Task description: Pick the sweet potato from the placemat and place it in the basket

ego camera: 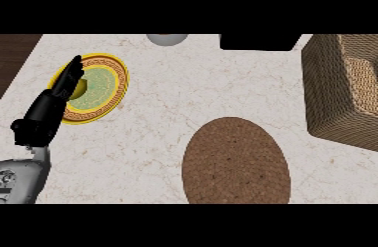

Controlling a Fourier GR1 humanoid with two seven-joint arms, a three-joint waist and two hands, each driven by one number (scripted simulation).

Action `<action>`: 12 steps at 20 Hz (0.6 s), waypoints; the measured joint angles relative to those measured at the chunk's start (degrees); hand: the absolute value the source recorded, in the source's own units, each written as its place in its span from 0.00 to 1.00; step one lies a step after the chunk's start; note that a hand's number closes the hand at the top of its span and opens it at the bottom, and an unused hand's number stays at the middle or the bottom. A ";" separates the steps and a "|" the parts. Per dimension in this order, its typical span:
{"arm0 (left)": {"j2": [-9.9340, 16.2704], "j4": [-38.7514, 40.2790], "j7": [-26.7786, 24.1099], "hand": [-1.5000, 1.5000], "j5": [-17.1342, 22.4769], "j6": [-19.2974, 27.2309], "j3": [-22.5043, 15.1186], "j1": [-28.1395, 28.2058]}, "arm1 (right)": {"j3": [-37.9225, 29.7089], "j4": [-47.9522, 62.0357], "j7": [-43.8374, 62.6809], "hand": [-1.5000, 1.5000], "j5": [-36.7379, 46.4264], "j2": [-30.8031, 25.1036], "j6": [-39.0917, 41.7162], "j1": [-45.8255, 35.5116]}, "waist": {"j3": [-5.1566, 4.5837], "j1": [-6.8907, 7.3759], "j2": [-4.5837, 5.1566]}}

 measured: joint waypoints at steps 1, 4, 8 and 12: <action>-0.29 0.02 -0.34 0.50 -0.37 0.24 -0.16 0.48 | 0.90 0.44 0.45 1.00 0.92 0.15 0.97 -0.08 | 0.00 -0.16 -0.03; -0.69 -0.48 -0.30 0.50 -0.89 0.51 -0.29 0.98 | 3.75 2.30 1.54 1.00 4.69 -0.07 3.76 -1.15 | 0.01 -0.30 -0.05; -0.83 -0.96 -0.49 0.50 -1.10 0.38 0.12 1.82 | 6.14 4.71 1.19 1.00 9.30 -0.97 8.29 -2.74 | 0.04 -0.56 -0.09; -0.54 -1.15 0.47 0.50 -0.70 -0.32 1.33 1.04 | 6.88 6.30 -0.23 0.00 12.35 0.01 12.53 -3.62 | 0.04 -0.92 -0.16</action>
